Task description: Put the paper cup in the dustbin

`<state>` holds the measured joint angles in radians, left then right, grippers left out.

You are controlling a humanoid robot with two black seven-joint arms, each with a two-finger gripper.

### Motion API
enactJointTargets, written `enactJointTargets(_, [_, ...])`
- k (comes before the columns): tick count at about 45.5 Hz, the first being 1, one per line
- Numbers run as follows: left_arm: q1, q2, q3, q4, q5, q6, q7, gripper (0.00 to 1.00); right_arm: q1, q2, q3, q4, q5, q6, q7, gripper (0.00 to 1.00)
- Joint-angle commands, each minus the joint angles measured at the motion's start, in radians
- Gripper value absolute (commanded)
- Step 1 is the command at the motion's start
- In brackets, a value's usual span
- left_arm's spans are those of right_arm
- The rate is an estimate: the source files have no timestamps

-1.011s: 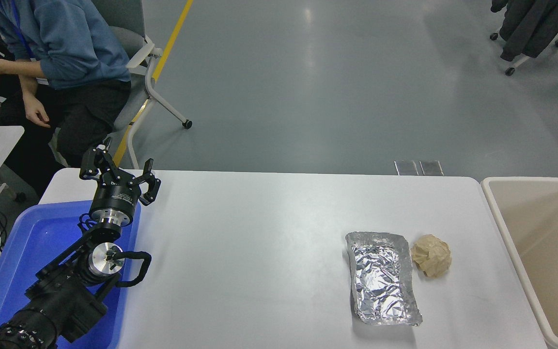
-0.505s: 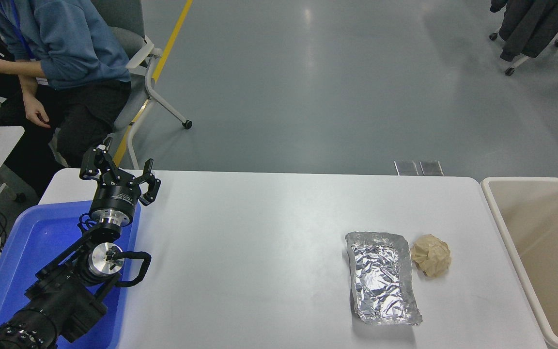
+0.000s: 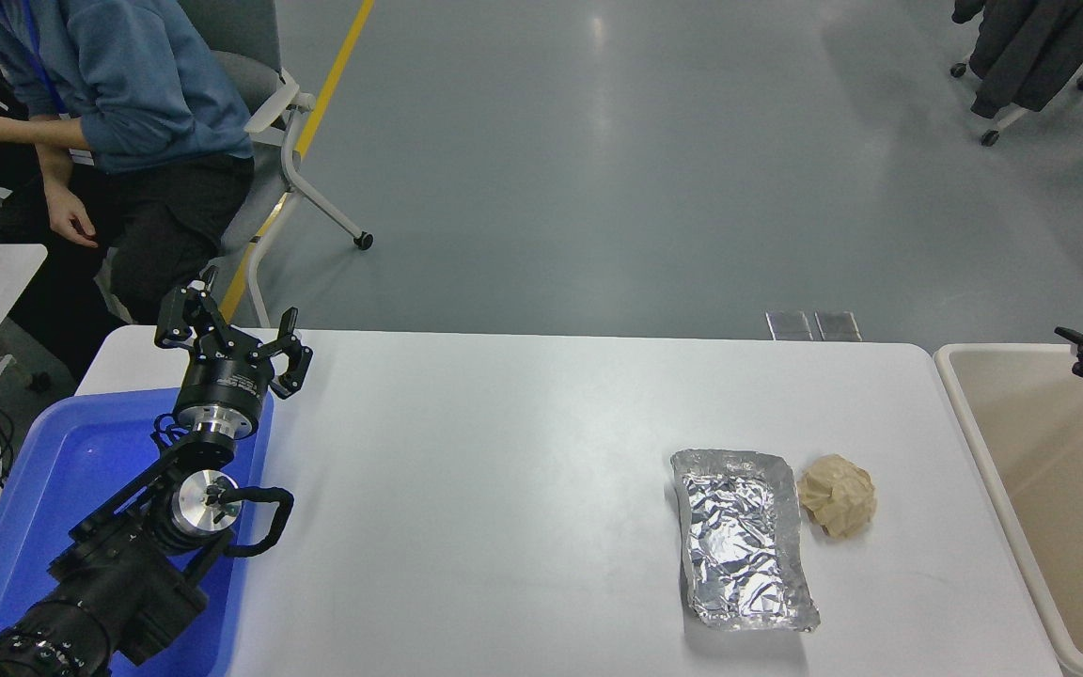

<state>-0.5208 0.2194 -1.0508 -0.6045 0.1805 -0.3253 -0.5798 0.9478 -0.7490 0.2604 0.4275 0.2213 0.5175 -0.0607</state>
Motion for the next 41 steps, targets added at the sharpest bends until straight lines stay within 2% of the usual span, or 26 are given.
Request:
enactJointTargets(1, [-0.001,0.000,0.000,0.000,-0.001,0.000,0.000,1.00,0.009,0.037,0.028,0.094,-0.244,0.044,0.165,0.98])
enactJointTargets(9, [-0.001,0.000,0.000,0.000,-0.001,-0.001,-0.002,1.00,-0.003,0.109,0.037,0.094,-0.399,-0.016,0.231,0.98])
enactJointTargets(18, [-0.001,0.000,0.000,0.000,0.000,-0.001,0.000,1.00,-0.038,0.226,0.030,0.093,-0.539,-0.325,0.269,0.98])
enactJointTargets(26, [0.001,0.000,0.000,0.000,-0.001,0.000,0.000,1.00,-0.066,0.290,0.019,0.093,-0.556,-0.476,0.257,0.98])
enactJointTargets(30, [-0.001,0.000,0.000,0.000,0.000,0.000,0.000,1.00,-0.080,0.304,-0.004,0.091,-0.557,-0.517,0.239,0.98])
enactJointTargets(37, [-0.001,0.000,0.000,0.000,-0.001,0.000,-0.002,1.00,-0.089,0.306,-0.004,0.083,-0.531,-0.534,0.141,0.98])
enactJointTargets(41, [-0.001,0.000,0.000,-0.001,-0.001,-0.001,0.000,1.00,-0.089,0.304,0.019,0.083,-0.455,-0.537,0.113,0.98])
